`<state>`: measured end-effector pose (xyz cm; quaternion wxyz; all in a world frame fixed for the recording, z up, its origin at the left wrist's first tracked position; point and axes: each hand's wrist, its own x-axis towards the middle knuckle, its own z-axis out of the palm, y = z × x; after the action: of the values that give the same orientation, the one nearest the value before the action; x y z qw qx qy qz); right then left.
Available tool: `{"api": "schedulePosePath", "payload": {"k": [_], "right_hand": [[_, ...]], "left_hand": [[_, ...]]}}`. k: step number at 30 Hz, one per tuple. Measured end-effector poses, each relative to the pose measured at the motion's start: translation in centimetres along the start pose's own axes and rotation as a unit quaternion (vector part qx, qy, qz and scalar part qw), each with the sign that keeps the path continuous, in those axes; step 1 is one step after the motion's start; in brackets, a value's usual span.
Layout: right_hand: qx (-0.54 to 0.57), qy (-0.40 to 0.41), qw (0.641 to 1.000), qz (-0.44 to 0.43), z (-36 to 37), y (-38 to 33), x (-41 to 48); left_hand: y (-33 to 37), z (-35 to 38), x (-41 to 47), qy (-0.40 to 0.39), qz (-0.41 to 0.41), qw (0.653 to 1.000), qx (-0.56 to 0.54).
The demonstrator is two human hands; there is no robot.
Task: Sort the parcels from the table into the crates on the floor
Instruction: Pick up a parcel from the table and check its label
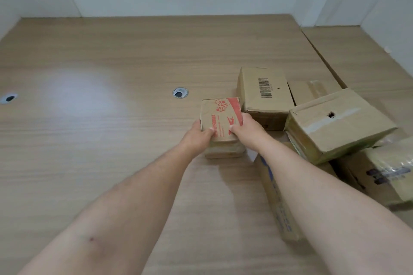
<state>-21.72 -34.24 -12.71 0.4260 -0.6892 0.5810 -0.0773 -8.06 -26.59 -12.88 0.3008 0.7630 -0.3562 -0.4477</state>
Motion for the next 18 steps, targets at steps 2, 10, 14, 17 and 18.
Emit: {"api": "schedulePosePath", "payload": {"k": [2, 10, 14, 17, 18], "right_hand": [[0.007, -0.018, 1.000, -0.017, -0.1, -0.4, -0.1], [0.017, -0.078, 0.994, -0.068, 2.3, -2.9, -2.8], [0.014, -0.112, 0.989, -0.093, 4.2, -4.8, -4.6], [0.006, -0.142, 0.984, -0.111, 6.2, -6.1, -6.2], [-0.001, -0.152, 0.982, -0.117, 6.8, -6.7, -6.8]], "left_hand": [[0.1, -0.3, -0.6, 0.004, -0.009, 1.000, -0.025], [-1.7, -3.9, -4.9, 0.052, -0.056, 0.995, -0.070], [-3.6, -6.0, -7.3, 0.076, -0.092, 0.989, -0.083], [-5.5, -7.5, -9.5, 0.097, -0.102, 0.986, -0.089], [-6.1, -8.0, -10.3, 0.105, -0.104, 0.985, -0.088]]}}
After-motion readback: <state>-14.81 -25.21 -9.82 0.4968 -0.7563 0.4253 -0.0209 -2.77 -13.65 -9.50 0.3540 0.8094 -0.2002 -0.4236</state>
